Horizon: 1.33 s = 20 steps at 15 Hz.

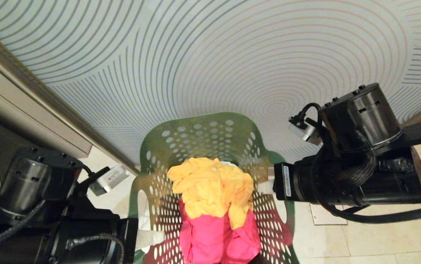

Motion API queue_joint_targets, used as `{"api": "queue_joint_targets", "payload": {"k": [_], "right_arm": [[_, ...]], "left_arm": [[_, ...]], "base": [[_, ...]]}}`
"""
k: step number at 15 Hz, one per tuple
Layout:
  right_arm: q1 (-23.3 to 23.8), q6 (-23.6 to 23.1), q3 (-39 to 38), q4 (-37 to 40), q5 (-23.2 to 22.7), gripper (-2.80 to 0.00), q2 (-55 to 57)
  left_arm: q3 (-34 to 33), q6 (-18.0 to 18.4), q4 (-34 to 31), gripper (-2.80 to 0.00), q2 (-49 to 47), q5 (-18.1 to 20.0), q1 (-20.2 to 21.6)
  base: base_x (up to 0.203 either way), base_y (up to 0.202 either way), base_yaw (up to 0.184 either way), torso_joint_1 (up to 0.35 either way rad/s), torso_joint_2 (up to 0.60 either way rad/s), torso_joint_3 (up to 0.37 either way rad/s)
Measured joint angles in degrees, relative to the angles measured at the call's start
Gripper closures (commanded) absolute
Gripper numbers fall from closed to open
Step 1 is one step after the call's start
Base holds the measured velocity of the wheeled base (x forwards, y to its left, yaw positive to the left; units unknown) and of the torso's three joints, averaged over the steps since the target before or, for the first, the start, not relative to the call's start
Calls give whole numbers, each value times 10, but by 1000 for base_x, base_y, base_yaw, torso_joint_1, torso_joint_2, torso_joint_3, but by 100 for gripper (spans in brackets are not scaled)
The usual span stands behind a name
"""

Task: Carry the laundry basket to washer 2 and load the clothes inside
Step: Pick up the clothes basket and put it beside the washing machine

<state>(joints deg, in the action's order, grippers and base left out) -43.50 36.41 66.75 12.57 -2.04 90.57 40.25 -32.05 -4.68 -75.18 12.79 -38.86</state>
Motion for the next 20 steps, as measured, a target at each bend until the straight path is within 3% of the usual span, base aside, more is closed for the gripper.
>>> {"api": "queue_joint_targets", "payload": {"k": [6,20], "right_arm": [[0,-1,-9,1,6,0,-6],[0,-2,-12,2,7,0,-2]], "left_arm": [[0,3,1,0,12,-37,-8],[-1,2,3,0,19,-35,-11]], "base": [[0,0,0,0,0,0],[0,0,0,0,1,39]]}}
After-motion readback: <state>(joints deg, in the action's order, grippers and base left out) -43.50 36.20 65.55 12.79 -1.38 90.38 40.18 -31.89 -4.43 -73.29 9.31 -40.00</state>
